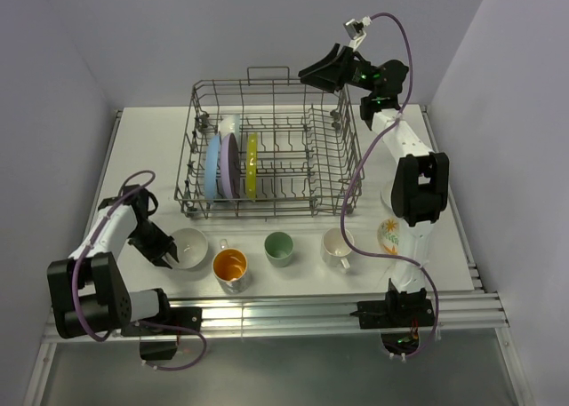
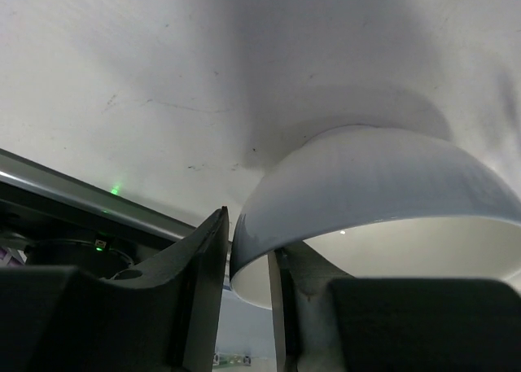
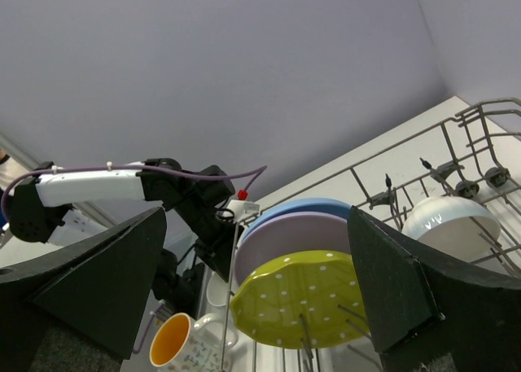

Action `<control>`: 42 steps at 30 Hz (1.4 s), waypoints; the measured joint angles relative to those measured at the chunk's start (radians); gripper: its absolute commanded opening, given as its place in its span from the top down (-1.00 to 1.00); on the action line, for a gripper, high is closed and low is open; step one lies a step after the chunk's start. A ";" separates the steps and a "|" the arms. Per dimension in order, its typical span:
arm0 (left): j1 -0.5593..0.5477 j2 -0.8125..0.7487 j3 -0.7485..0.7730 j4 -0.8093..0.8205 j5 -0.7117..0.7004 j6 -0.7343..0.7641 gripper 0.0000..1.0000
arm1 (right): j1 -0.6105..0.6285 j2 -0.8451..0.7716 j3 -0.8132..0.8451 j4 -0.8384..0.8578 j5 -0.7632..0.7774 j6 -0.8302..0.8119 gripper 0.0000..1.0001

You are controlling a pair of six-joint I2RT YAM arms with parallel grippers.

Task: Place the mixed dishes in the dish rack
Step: Grab a bowl with the left arm

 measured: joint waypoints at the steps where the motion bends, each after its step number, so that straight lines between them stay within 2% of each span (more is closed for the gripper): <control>1: -0.005 -0.005 -0.007 0.001 -0.005 -0.004 0.36 | 0.000 0.000 0.000 0.002 0.000 0.001 -1.00; 5: -0.052 -0.021 -0.019 0.006 -0.018 -0.037 0.32 | 0.000 0.000 -0.002 0.006 0.000 0.002 -1.00; 8: -0.090 -0.025 -0.024 0.017 -0.024 -0.070 0.37 | 0.000 0.000 -0.009 0.006 -0.002 0.002 -1.00; 9: -0.101 -0.028 -0.028 0.021 -0.025 -0.081 0.41 | 0.000 0.000 -0.013 0.006 -0.002 0.001 -1.00; 12: -0.117 -0.050 -0.034 0.024 -0.035 -0.109 0.80 | 0.000 0.000 -0.026 0.008 -0.005 0.001 -1.00; 17: -0.122 -0.085 -0.034 0.027 -0.037 -0.131 0.99 | 0.000 -0.004 -0.039 0.012 -0.010 0.002 -1.00; 22: -0.123 -0.109 -0.033 0.021 -0.047 -0.131 1.00 | 0.000 -0.014 -0.043 0.014 -0.020 0.002 -1.00; 28: -0.123 -0.219 0.014 -0.043 -0.069 -0.130 1.00 | 0.012 -0.036 -0.055 0.071 -0.067 0.026 -1.00; 33: -0.123 -0.305 0.076 -0.077 -0.061 -0.132 1.00 | 0.069 -0.035 -0.041 0.213 -0.168 0.183 -1.00; 37: -0.123 -0.343 0.101 -0.108 -0.026 -0.137 1.00 | 0.162 -0.005 0.057 0.261 -0.231 0.369 -1.00; 42: -0.123 -0.370 0.119 -0.155 0.030 -0.150 0.99 | 0.246 -0.006 0.054 0.293 -0.267 0.417 -1.00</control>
